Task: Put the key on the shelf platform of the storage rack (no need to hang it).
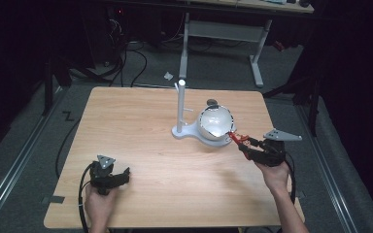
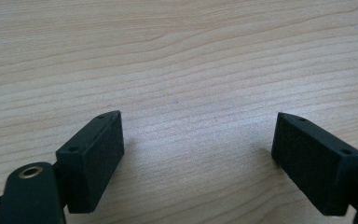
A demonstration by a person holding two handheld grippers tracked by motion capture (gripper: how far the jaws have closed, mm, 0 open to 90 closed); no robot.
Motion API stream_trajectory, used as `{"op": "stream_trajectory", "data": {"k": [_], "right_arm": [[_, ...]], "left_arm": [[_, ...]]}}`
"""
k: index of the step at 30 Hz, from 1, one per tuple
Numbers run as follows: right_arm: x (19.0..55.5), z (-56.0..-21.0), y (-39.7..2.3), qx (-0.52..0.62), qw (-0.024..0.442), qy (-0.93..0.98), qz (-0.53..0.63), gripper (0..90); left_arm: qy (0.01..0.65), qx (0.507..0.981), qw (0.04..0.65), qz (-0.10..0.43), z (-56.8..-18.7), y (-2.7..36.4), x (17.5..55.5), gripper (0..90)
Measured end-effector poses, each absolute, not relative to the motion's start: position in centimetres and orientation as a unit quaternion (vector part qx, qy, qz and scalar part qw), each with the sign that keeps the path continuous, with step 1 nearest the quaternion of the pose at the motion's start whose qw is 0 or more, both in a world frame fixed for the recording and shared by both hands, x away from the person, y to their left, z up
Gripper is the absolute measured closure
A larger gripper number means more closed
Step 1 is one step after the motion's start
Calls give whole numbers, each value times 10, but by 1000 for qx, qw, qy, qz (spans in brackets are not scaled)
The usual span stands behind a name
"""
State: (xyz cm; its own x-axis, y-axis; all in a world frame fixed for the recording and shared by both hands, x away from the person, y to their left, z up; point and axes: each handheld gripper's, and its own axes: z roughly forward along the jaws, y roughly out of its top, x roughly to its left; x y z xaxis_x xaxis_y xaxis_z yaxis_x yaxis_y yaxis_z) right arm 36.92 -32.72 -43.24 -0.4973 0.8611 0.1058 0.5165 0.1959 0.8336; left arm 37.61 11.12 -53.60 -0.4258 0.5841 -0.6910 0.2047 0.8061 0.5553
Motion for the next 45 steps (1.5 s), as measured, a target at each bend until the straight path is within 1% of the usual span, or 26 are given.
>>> {"op": "stream_trajectory", "data": {"k": [17, 25, 32, 45], "right_arm": [[409, -412, -312, 454, 194, 756, 429, 516], [423, -410, -305, 456, 191, 759, 424, 516], [439, -409, -294, 450, 191, 770, 409, 516], [467, -422, -272, 448, 168, 787, 390, 515]], "left_arm": [[821, 240, 479, 197, -536, 111, 376, 171], [821, 240, 479, 197, -536, 111, 376, 171], [821, 240, 479, 197, -536, 111, 376, 170], [819, 243, 480, 198, -536, 112, 376, 170]]}}
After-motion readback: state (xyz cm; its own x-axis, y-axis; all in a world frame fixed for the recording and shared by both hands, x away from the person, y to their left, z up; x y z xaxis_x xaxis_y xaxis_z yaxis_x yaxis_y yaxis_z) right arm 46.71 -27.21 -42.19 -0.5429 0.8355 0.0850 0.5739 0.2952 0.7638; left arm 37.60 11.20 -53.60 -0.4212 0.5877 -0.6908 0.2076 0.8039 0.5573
